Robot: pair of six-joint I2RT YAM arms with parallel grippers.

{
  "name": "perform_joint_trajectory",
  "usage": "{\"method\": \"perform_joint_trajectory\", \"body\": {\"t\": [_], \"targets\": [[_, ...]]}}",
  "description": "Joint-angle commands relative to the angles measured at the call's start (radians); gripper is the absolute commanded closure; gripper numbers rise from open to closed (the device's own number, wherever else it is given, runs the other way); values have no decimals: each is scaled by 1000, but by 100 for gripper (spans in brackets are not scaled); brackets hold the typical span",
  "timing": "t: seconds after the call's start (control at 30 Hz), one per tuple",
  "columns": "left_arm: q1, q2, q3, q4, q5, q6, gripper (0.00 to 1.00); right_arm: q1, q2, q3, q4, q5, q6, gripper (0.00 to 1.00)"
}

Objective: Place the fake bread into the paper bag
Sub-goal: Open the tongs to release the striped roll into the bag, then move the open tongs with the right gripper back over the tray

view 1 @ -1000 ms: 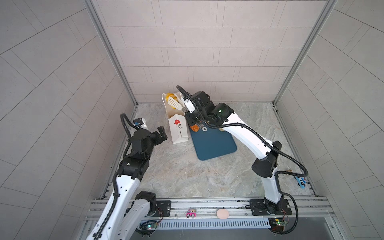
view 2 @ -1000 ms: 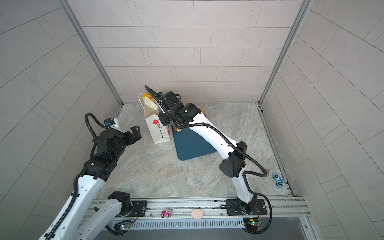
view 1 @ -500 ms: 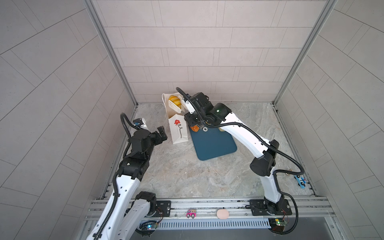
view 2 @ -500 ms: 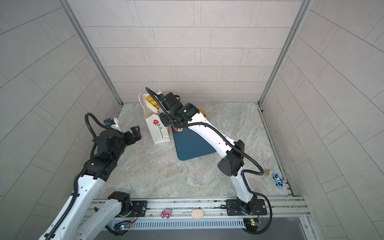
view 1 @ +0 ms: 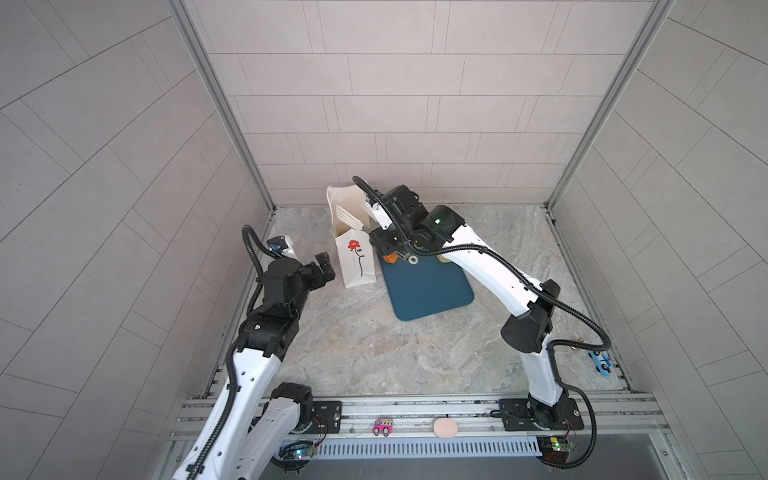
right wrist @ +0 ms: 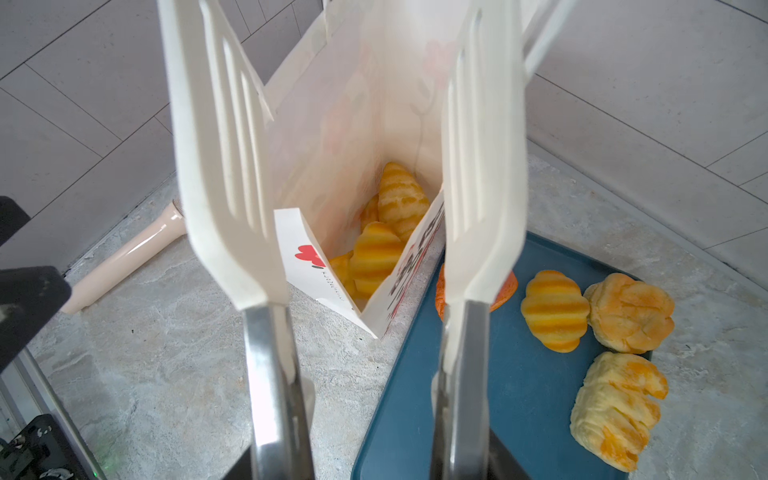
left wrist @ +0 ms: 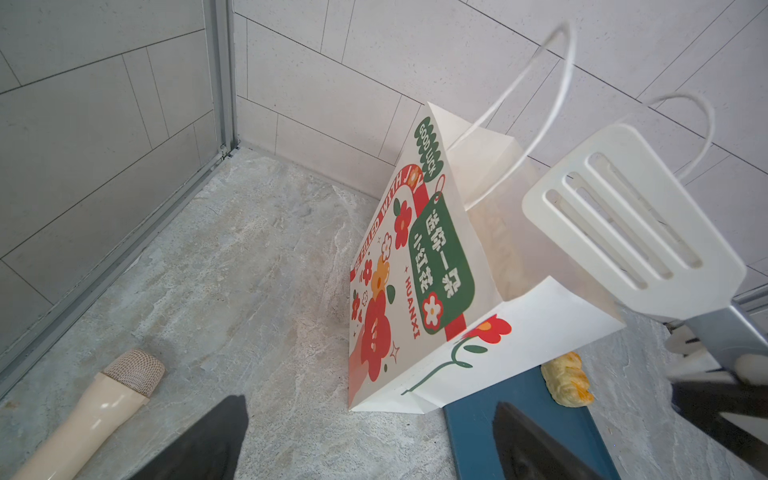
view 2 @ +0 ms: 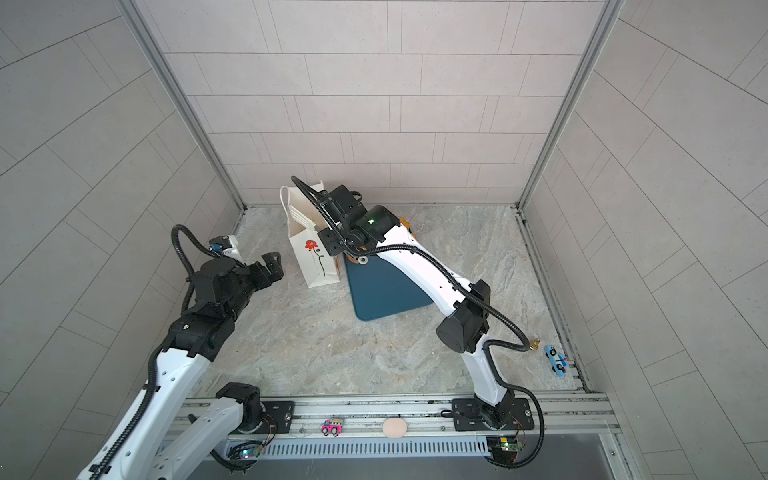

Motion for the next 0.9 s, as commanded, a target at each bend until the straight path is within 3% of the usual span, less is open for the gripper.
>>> {"method": "perform_joint_trajectory", "body": {"t": [0.0,0.23,0.5,0.87], "targets": [[-7,-4,18,2,-3,-1,0,9,-117,15,-3,-16,-19,42],[-15,28,34,2,-13,4,0,11,-257,-179,57,18,-17,44],[-40,30,39,2,-38,10,0,3,-471,-509,174,227,-19,44],[-87,32,41,11,-85,23,0,-204,-658,-838,201,268,37,44]]}}
